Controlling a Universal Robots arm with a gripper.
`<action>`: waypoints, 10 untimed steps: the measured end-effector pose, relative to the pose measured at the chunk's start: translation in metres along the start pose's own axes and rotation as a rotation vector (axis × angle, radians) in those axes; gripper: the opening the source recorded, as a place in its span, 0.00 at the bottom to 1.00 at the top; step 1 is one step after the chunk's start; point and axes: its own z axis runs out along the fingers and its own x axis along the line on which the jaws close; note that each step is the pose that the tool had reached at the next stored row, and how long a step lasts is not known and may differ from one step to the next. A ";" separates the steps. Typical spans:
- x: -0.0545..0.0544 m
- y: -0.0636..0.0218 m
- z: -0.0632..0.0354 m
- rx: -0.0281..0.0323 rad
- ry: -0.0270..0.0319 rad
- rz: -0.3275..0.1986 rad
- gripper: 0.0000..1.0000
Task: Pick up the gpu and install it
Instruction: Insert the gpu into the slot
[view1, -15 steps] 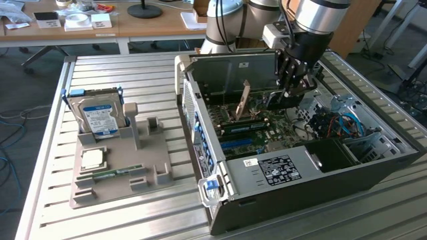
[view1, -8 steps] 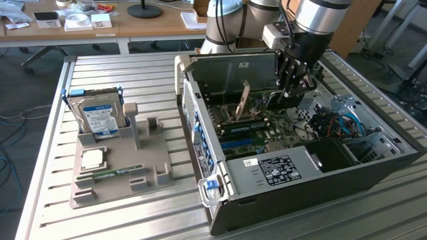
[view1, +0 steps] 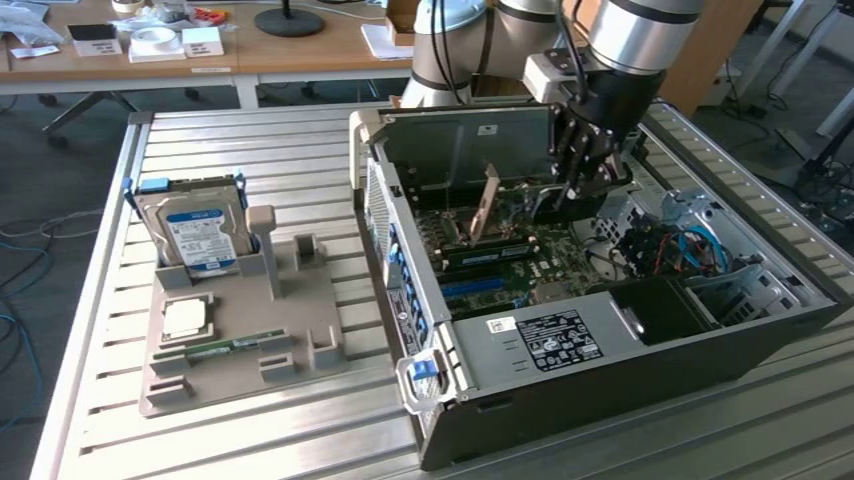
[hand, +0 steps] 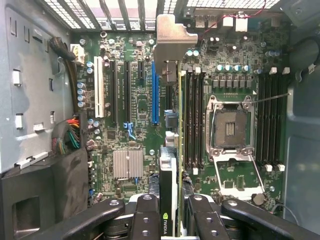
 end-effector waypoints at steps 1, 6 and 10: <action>0.000 0.0000 0.0000 -0.0001 0.0002 0.000 0.27; 0.000 0.0001 0.0001 0.0000 0.0000 0.000 0.27; 0.000 0.0001 0.0002 0.0000 0.0000 0.000 0.27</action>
